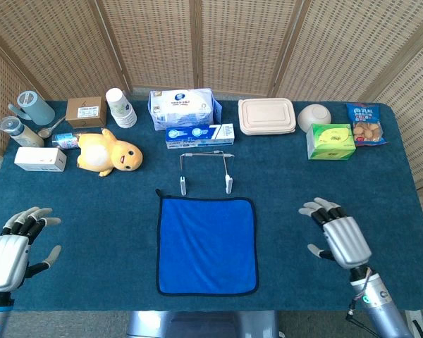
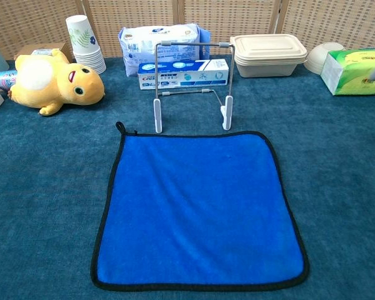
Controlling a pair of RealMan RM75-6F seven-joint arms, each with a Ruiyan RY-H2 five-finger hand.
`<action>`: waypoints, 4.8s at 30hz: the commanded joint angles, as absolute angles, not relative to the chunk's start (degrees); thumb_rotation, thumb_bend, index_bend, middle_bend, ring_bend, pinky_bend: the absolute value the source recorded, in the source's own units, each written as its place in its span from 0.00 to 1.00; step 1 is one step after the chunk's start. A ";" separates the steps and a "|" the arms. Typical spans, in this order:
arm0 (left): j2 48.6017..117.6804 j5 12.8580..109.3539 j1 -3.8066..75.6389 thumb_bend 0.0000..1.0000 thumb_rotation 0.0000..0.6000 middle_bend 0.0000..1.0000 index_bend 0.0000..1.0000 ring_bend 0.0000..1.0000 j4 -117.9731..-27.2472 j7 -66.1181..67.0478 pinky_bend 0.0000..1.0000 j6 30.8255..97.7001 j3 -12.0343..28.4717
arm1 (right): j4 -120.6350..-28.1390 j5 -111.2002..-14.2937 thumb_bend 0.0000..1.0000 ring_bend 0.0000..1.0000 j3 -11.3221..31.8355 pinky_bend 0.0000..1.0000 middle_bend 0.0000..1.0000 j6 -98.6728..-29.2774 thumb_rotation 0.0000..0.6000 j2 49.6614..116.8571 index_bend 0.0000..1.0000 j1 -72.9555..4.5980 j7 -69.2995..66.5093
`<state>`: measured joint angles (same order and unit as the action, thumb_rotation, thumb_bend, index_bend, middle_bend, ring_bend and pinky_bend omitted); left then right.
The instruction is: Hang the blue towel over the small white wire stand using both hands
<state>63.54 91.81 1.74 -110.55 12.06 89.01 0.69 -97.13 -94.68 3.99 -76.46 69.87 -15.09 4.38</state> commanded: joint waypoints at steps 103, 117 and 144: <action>62.91 91.20 3.61 0.37 1.00 0.23 0.32 0.19 -111.59 10.96 0.11 87.02 0.50 | -54.75 -105.27 0.00 0.13 -5.99 0.22 0.26 -68.74 1.00 95.33 0.27 -39.65 -11.42; 62.88 90.74 3.23 0.37 1.00 0.23 0.32 0.19 -110.76 9.33 0.11 87.46 0.47 | -54.22 -104.87 0.00 0.12 -5.39 0.22 0.26 -67.86 1.00 97.77 0.27 -41.40 -10.78; 62.58 90.56 2.76 0.37 1.00 0.23 0.32 0.19 -109.12 6.42 0.11 88.14 0.50 | -53.20 -102.73 0.36 0.13 -3.86 0.22 0.26 -68.26 1.00 102.07 0.29 -42.57 -10.67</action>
<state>62.59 90.56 2.76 -109.12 6.43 88.13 0.49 -53.27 -102.80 -3.91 -68.17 101.97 -42.59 -10.58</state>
